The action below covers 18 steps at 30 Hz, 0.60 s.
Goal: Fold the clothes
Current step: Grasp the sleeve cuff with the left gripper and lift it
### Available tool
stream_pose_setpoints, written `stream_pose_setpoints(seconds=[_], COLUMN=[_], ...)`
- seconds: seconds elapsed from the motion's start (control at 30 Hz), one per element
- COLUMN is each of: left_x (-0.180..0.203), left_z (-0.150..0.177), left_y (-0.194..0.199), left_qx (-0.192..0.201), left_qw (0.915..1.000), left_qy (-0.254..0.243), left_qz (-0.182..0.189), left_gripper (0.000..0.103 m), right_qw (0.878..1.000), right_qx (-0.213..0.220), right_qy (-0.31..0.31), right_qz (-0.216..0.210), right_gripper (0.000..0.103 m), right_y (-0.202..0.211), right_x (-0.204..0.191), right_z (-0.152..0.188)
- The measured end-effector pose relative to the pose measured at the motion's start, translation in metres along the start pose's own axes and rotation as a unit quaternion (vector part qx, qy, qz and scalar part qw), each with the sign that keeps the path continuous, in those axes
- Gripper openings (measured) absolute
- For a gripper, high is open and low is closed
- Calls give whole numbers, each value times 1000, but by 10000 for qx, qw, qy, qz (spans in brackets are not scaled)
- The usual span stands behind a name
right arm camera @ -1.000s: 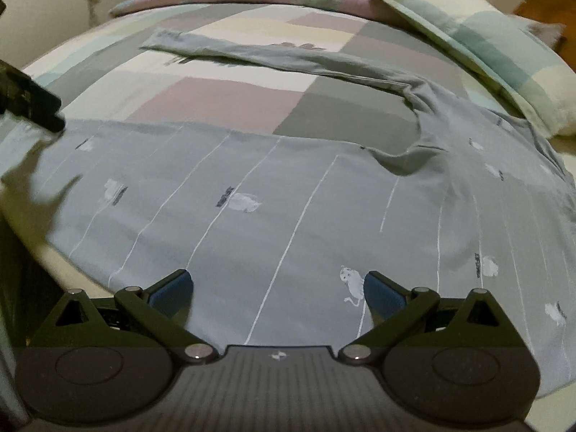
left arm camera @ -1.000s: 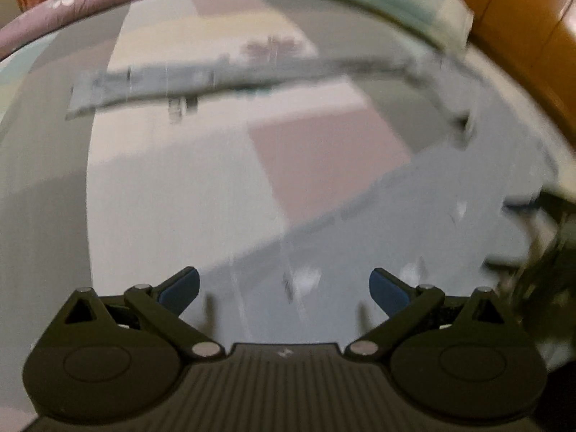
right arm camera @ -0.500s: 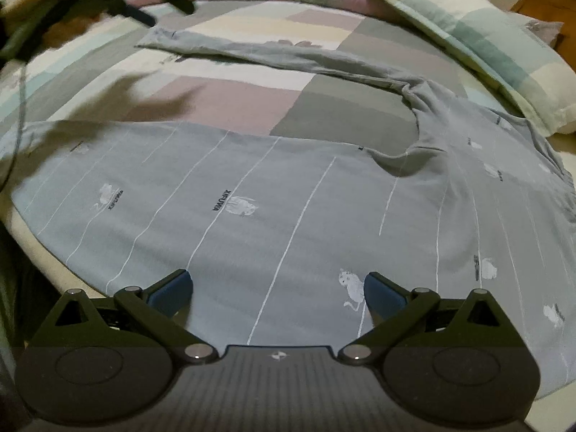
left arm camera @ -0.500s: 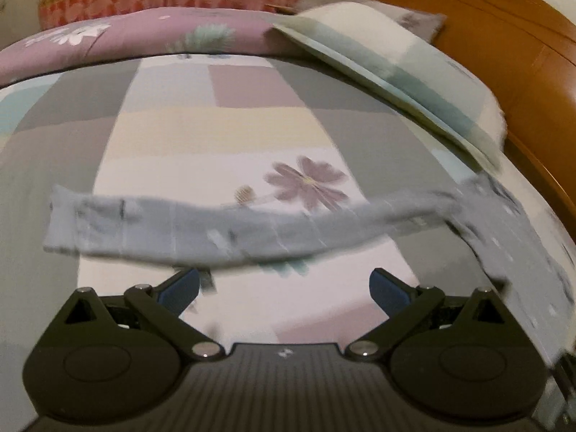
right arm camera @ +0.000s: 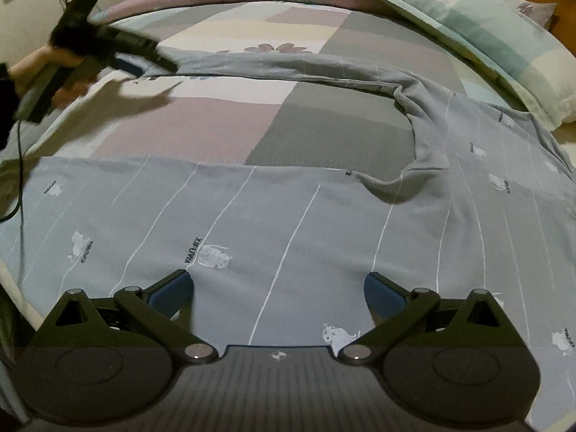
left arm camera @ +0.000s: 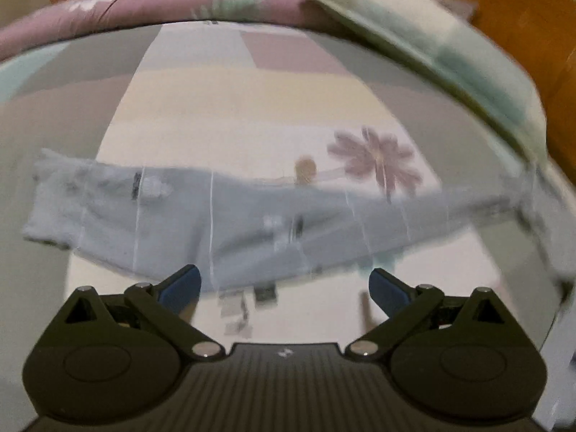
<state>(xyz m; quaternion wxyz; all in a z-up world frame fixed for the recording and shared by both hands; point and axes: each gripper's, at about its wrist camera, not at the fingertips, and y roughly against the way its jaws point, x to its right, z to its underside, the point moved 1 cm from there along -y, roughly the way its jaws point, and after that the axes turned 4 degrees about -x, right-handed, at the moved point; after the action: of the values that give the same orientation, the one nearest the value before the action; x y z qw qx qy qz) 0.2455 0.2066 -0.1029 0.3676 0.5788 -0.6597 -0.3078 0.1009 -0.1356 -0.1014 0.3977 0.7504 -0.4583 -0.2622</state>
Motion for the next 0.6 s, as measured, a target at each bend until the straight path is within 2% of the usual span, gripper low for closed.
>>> stream_pose_setpoints(seconds=[0.03, 0.1, 0.2, 0.33, 0.5, 0.6], left_x=[1, -7, -37, -83, -125, -137], left_z=[4, 8, 7, 12, 17, 15], left_y=[4, 14, 21, 16, 9, 5], left_qx=[-29, 222, 651, 1010, 1459, 1635], left_qw=[10000, 9996, 9925, 9699, 9319, 9254], left_qy=[-20, 142, 943, 2072, 2982, 3109], left_qz=[-52, 74, 431, 784, 1466, 1420], left_gripper=[100, 100, 100, 99, 99, 92], right_qw=[10000, 10000, 9999, 9999, 9998, 9998], right_qx=[28, 54, 80, 92, 88, 95], right_qy=[-2, -4, -30, -54, -101, -112], right_qz=[3, 22, 60, 84, 122, 141], right_gripper=[103, 103, 103, 103, 103, 103], right_y=[0, -1, -2, -3, -5, -7], right_x=[0, 0, -1, -1, -2, -3], right_z=[0, 0, -1, -1, -3, -5])
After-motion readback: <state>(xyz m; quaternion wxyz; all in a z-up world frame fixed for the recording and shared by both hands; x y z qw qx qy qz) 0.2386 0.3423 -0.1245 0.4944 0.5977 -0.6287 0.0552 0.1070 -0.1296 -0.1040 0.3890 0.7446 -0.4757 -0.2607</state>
